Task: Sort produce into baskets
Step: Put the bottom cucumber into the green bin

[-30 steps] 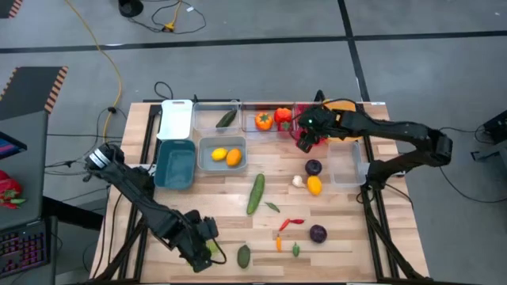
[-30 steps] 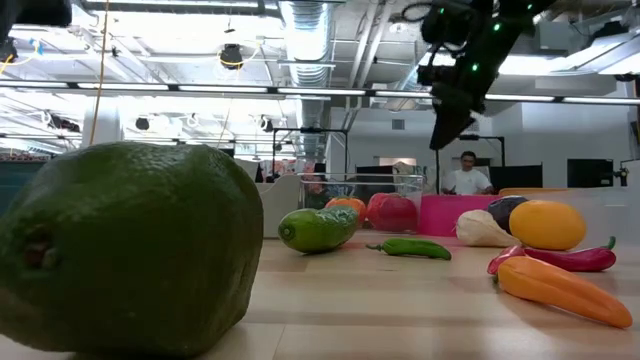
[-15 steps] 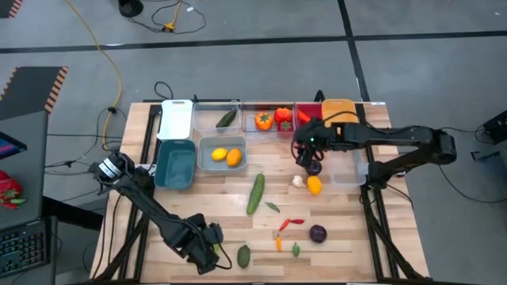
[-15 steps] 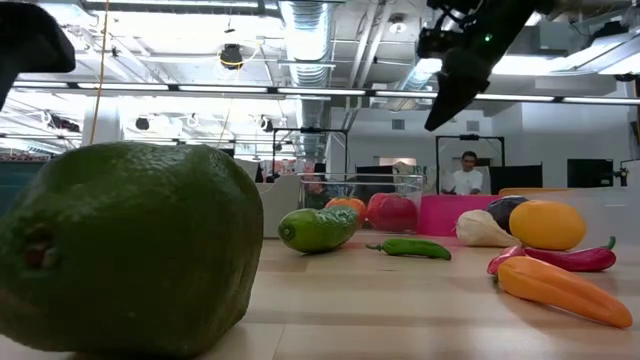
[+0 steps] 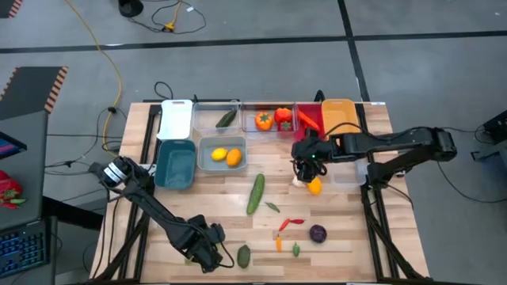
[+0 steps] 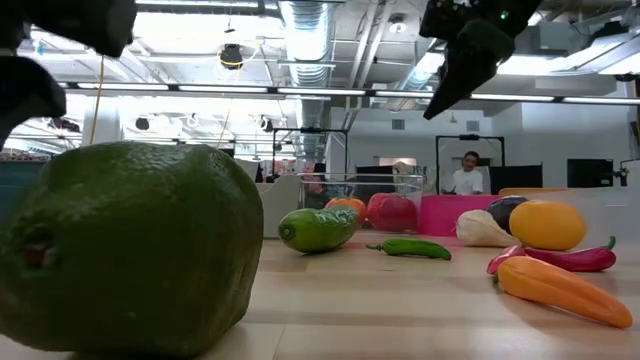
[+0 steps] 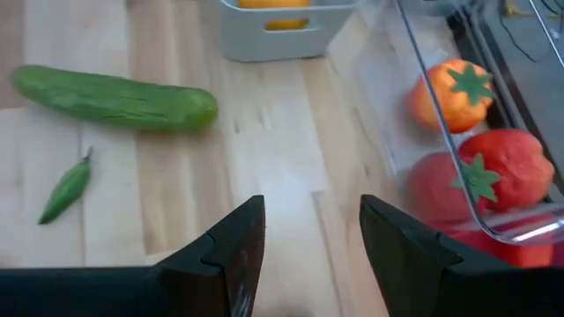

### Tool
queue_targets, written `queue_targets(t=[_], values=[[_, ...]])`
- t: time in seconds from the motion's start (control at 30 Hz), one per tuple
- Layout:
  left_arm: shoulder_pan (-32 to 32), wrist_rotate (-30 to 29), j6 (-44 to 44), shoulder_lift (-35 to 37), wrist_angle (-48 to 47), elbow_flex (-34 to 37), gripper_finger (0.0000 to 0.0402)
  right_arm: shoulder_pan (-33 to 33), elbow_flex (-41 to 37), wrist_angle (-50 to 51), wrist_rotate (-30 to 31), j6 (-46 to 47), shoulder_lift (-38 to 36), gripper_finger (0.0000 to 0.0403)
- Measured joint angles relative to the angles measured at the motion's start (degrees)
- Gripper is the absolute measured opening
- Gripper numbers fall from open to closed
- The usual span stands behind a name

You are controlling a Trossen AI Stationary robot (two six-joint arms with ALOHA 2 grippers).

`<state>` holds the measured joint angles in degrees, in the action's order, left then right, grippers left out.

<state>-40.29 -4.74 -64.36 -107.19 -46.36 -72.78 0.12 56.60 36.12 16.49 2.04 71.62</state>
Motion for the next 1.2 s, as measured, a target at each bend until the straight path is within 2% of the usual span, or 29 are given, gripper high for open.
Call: queue_targets(t=[0.27, 0.67, 0.8, 1.0, 1.2], values=[[0.42, 0.62, 0.65, -1.66, 1.00, 0.05, 0.0271, 3.07, 0.00, -2.42, 0.04, -0.13, 0.01, 0.0211], [1.90, 2.83, 2.22, -1.97, 0.99, -0.09, 0.0160, 4.09, 0.00, -2.51, 0.13, -0.13, 0.01, 0.0211], [4.78, 4.71, 8.50, -1.97, 0.51, -1.98, 0.0151, 4.09, 0.00, -2.51, 0.11, -0.13, 0.01, 0.0211], [10.63, 7.50, 23.21, -1.95, -2.65, -7.27, 0.0165, 4.09, 0.00, -2.51, 0.11, -0.11, 0.01, 0.0211], [16.53, 4.97, 35.56, -1.95, -17.13, -15.44, 0.0166, 4.09, 0.00, -2.49, 0.09, -0.09, 0.01, 0.0211]])
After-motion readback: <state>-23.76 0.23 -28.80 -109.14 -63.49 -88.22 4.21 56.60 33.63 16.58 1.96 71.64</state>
